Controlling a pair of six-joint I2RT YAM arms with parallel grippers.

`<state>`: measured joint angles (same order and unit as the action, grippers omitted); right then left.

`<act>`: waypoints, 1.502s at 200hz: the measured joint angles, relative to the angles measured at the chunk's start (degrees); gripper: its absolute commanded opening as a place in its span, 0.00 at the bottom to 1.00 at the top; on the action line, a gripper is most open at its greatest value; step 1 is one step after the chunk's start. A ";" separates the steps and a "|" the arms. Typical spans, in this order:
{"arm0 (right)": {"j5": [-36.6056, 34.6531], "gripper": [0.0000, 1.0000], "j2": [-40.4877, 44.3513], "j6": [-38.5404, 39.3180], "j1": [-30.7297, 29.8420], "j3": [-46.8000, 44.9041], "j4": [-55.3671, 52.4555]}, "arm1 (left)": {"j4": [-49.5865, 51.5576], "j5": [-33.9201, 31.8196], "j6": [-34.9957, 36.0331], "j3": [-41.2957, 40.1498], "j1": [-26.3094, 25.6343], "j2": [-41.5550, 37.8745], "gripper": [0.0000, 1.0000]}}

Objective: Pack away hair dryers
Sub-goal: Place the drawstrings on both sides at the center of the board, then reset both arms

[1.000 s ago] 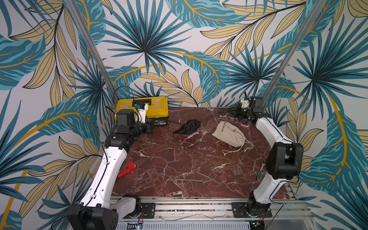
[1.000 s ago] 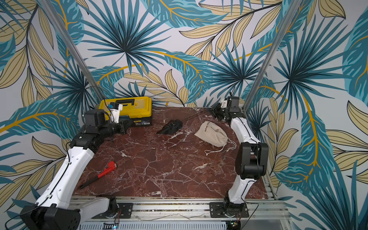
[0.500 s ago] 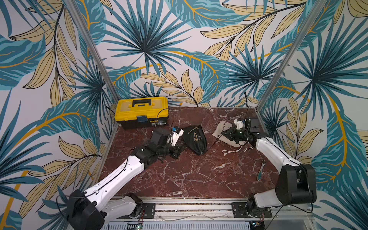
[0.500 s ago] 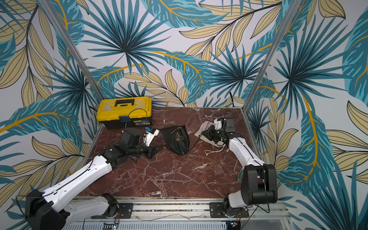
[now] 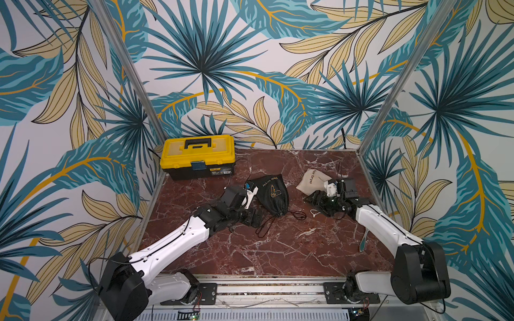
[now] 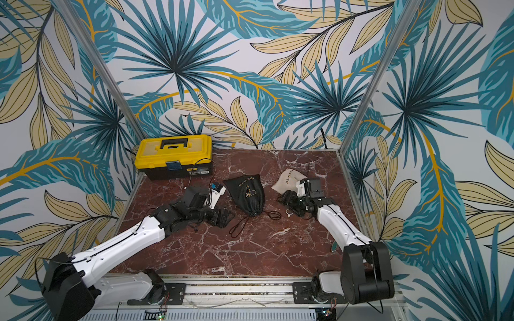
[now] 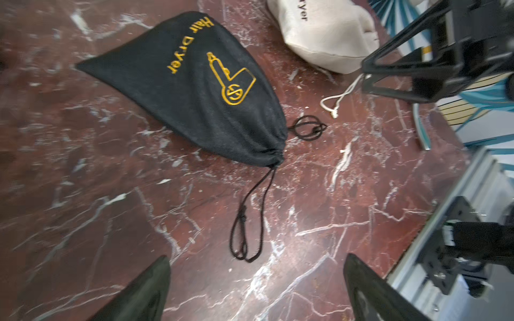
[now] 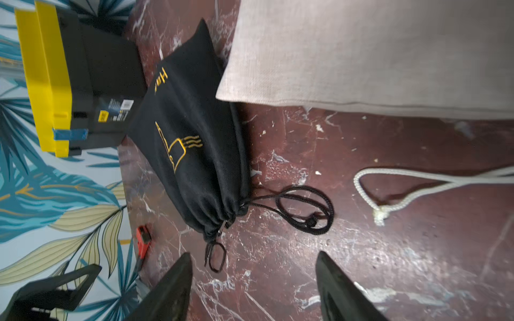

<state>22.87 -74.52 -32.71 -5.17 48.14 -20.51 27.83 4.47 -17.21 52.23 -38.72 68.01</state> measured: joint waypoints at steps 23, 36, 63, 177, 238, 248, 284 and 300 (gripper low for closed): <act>-9.49 0.90 5.53 5.79 0.04 0.61 -0.46 | 1.49 -8.04 0.94 0.00 -0.09 -1.84 1.00; -15.54 0.91 7.74 9.53 0.04 0.57 0.96 | 1.73 -13.11 1.75 0.02 -0.09 -1.97 1.00; -28.57 0.93 10.32 18.01 0.04 -4.92 13.92 | 1.09 -21.24 3.98 -0.02 3.48 -2.60 0.99; -41.18 0.97 6.78 32.98 0.07 -29.16 61.22 | -25.88 -28.52 12.83 -15.23 29.40 -3.82 0.99; -42.42 0.98 -12.07 33.59 0.87 -30.64 73.99 | -48.70 -23.43 13.88 -25.99 36.13 1.05 1.00; -42.86 0.99 -12.00 33.57 1.09 -30.36 74.84 | -53.42 -21.77 13.90 -27.76 37.11 3.02 1.00; -44.87 1.00 -12.07 33.18 1.33 -29.22 76.85 | -71.10 -14.03 12.98 -31.95 41.20 16.63 1.00; -45.22 1.00 -12.07 33.16 1.33 -29.20 77.07 | -74.71 -10.27 13.44 -31.93 41.57 20.94 1.00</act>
<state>-22.35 -86.59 0.45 -3.84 18.94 56.55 -46.87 -5.80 -3.77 20.29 2.85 88.95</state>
